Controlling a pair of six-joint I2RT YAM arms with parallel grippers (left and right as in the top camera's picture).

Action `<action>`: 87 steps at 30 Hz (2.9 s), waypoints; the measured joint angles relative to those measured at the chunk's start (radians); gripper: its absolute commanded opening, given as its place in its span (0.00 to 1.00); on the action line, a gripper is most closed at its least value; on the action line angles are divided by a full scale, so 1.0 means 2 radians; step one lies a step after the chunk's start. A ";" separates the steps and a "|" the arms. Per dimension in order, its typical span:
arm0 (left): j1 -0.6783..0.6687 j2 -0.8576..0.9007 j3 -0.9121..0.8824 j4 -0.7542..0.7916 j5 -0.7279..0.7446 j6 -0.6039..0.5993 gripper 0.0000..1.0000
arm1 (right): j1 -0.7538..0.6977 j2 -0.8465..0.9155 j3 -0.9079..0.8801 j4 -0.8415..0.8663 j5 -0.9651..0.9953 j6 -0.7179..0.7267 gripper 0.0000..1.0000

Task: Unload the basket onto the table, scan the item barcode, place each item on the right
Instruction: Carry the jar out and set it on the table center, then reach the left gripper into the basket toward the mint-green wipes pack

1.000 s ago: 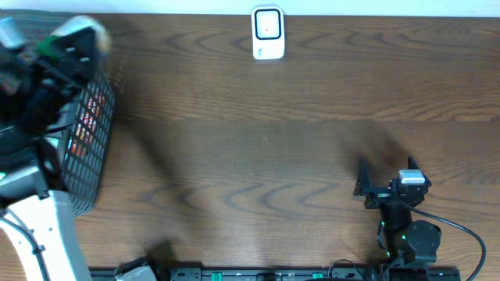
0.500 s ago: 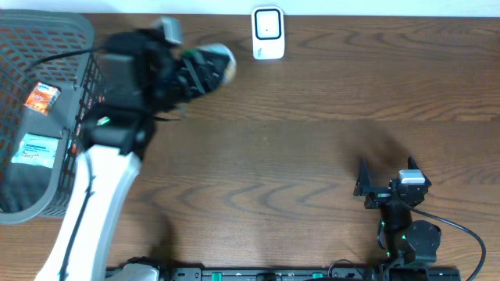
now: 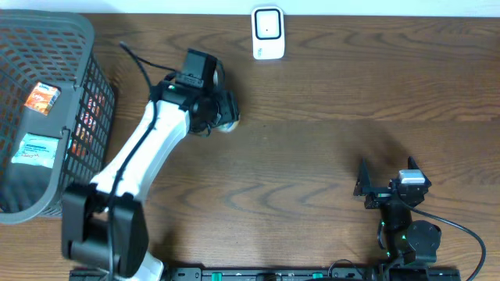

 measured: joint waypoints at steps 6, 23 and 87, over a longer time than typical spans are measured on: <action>0.000 0.036 0.000 -0.043 -0.019 0.011 0.59 | 0.000 0.000 0.000 0.000 0.000 0.000 0.99; -0.003 0.080 0.000 -0.050 -0.060 -0.047 0.59 | 0.000 0.000 0.000 0.000 0.000 0.000 0.99; -0.019 -0.386 0.050 0.055 -0.413 0.004 0.98 | 0.000 0.000 0.000 0.000 0.000 0.000 0.99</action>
